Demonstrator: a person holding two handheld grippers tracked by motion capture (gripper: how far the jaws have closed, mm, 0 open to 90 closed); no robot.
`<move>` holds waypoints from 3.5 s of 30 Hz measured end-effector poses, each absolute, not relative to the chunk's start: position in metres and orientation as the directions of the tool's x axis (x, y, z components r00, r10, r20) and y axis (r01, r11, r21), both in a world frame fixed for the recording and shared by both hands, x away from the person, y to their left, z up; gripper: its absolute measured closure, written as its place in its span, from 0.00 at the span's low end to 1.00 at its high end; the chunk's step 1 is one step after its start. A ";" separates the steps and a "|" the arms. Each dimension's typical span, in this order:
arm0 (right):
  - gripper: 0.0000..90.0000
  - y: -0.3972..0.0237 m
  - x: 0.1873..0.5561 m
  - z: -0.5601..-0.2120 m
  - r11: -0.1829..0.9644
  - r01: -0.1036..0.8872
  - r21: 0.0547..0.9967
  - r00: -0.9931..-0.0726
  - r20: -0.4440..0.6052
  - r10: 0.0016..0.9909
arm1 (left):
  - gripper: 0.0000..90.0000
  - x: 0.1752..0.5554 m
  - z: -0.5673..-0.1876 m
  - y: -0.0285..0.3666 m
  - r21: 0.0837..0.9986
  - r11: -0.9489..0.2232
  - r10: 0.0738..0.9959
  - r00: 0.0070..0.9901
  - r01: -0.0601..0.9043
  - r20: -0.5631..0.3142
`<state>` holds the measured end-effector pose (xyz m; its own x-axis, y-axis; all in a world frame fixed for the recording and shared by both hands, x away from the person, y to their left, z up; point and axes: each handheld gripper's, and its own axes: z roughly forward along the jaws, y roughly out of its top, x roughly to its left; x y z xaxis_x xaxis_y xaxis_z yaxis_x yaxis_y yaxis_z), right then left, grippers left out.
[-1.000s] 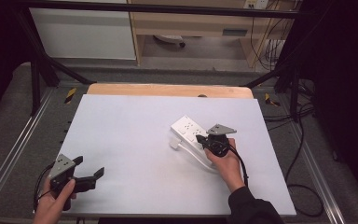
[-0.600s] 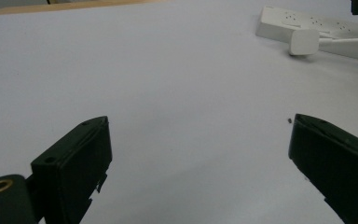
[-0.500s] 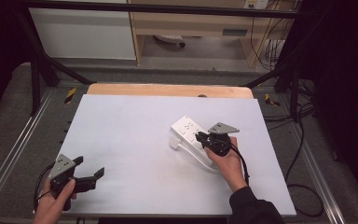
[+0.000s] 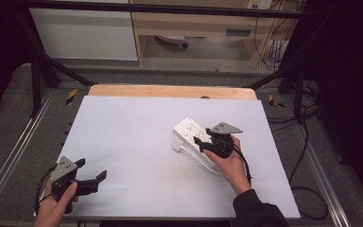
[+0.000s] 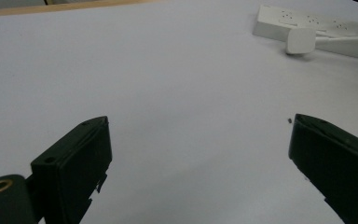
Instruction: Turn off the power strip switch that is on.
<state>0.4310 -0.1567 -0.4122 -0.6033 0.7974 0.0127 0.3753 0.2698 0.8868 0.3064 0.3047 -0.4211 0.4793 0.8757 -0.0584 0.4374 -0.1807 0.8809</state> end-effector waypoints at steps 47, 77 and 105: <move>0.04 -0.190 0.420 -0.376 0.197 0.369 0.909 -0.601 0.071 0.796 | 0.06 0.306 -0.420 0.308 0.885 -0.163 0.879 0.471 0.435 -0.070; 0.04 -0.254 0.368 -0.367 0.110 0.286 0.952 -0.547 0.068 0.834 | 0.06 0.306 -0.420 0.307 0.883 -0.167 0.879 0.472 0.438 -0.068; 0.03 -0.291 0.348 -0.396 0.129 0.246 0.961 -0.457 -0.002 0.890 | 0.06 0.306 -0.420 0.308 0.888 -0.156 0.881 0.468 0.433 -0.073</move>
